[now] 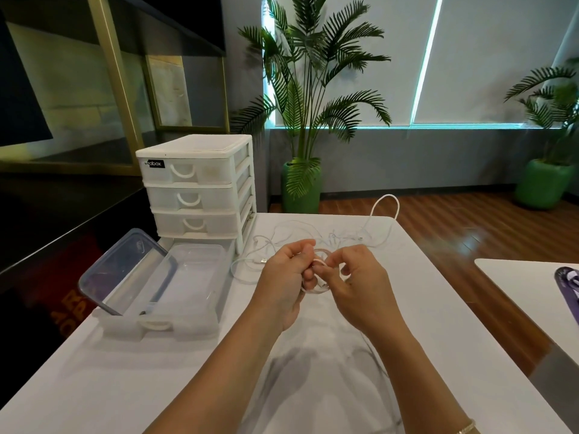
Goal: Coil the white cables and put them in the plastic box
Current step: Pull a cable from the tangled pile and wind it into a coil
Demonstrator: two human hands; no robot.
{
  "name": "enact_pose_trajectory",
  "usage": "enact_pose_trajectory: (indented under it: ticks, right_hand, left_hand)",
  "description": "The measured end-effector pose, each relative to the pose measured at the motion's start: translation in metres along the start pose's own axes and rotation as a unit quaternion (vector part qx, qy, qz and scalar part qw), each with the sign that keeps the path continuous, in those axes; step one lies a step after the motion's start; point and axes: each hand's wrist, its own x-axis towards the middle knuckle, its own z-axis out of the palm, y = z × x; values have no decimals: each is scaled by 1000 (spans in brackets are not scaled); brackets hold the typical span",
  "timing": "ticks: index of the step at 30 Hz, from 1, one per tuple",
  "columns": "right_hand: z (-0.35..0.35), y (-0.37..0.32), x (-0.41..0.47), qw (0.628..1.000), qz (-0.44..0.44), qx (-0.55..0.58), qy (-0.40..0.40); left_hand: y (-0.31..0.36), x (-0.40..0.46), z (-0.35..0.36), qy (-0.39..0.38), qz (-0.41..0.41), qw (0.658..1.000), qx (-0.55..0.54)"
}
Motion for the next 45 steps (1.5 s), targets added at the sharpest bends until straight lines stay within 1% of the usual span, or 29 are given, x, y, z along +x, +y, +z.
enact_pose_trajectory:
  ticks: [1,3,5,7,9,12,15,18,21,22,24,26,28,31,32,36,38,40,42,43,45]
  right_hand:
    - [-1,-1,0,1000,-3,-3,3]
    - [-3,-4,-1,1000,8,17,14]
    - [-6,-7,-2,998,33,49,24]
    - [-8,-9,-2,996,50,70,27]
    - [-10,-9,-2,992,67,101,25]
    - [-13,-9,-1,982,90,163,27]
    - [-16,-11,-1,975,96,198,30]
    - [-24,-14,-1,964,96,246,38]
    - [-37,-12,1,931,107,348,31]
    - [-40,-11,1,923,110,367,30]
    - [-41,-9,2,923,110,368,36]
    - [-39,-8,2,934,103,337,62]
    - [-35,-5,4,941,102,307,96]
    - [-32,-1,4,940,120,296,119]
    - [-30,0,4,940,127,292,120]
    - [-29,1,5,947,157,264,98]
    - [-27,1,5,953,162,242,89]
    - [-27,-1,5,959,168,214,79]
    - [-29,-3,4,960,184,206,46]
    - [-31,-4,4,953,201,226,11]
    - [-37,-6,3,924,246,282,-78]
  left_hand:
    - [-2,0,0,-1,34,997,63]
    - [-8,1,0,-20,107,979,174]
    - [-11,1,-1,-48,158,955,248]
    - [-12,2,-3,-64,181,936,295]
    - [-11,2,-5,-84,185,931,304]
    - [-8,1,-10,-123,174,936,281]
    - [-3,-3,-11,-158,181,923,299]
    - [-1,-2,-14,-130,201,913,332]
    - [2,1,-21,-97,220,895,375]
    - [2,1,-22,-92,224,890,386]
    - [2,2,-21,-87,236,878,407]
    - [-1,1,-19,-76,256,869,417]
    - [-2,1,-18,-53,279,874,395]
    - [2,-1,-17,-29,290,900,324]
    - [5,-2,-17,-36,283,910,302]
    - [11,-7,-16,-109,217,948,204]
    - [13,-6,-16,-115,215,953,181]
    - [15,-6,-16,-99,216,958,159]
    - [15,-4,-17,-61,212,965,139]
    - [16,-2,-18,-42,212,967,138]
    - [15,1,-23,-2,228,956,182]
